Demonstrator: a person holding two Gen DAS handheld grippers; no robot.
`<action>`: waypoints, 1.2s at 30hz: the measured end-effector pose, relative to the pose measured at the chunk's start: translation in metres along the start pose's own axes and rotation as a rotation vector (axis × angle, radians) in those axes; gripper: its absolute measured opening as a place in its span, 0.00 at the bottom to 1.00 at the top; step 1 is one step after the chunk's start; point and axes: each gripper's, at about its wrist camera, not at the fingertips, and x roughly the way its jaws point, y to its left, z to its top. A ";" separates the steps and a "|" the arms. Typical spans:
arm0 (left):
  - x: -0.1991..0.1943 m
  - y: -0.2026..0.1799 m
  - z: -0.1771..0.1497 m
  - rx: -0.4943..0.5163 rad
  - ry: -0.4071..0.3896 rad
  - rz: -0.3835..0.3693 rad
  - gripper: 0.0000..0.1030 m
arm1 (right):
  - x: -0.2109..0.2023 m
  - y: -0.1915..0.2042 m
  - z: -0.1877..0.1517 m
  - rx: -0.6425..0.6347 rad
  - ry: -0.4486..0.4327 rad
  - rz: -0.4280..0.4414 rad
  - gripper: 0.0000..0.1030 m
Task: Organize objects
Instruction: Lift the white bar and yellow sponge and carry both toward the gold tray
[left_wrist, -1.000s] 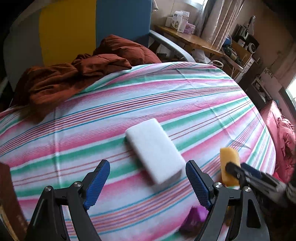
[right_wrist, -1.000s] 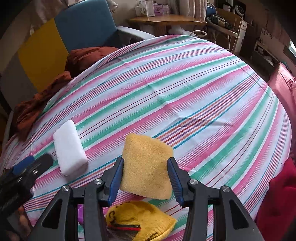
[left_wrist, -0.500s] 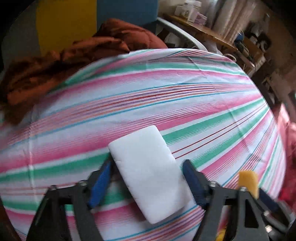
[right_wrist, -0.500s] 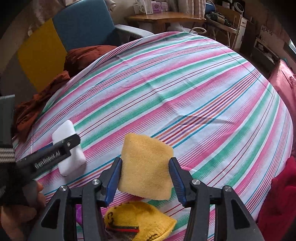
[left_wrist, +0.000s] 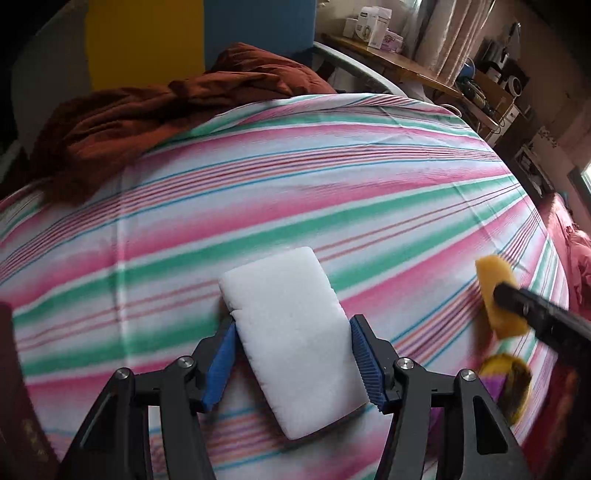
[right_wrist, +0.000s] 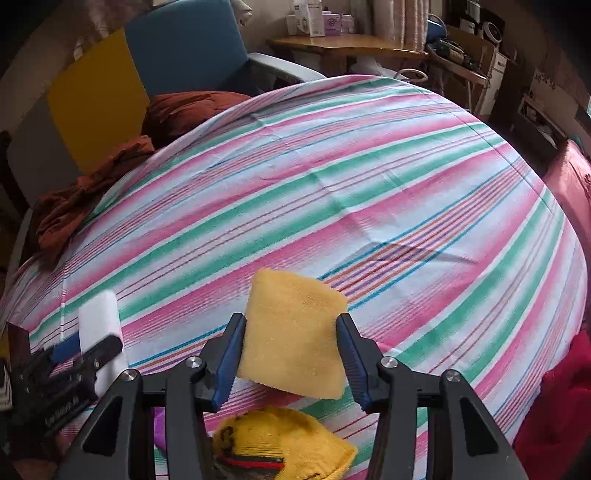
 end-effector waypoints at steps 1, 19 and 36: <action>-0.004 0.003 -0.005 -0.001 -0.004 0.011 0.59 | 0.000 0.002 0.000 -0.009 -0.005 0.010 0.49; -0.092 0.004 -0.081 0.028 -0.226 0.076 0.59 | -0.017 0.038 -0.007 -0.176 -0.112 0.055 0.48; -0.154 0.004 -0.102 0.051 -0.358 0.056 0.60 | -0.022 0.052 -0.015 -0.244 -0.138 0.046 0.48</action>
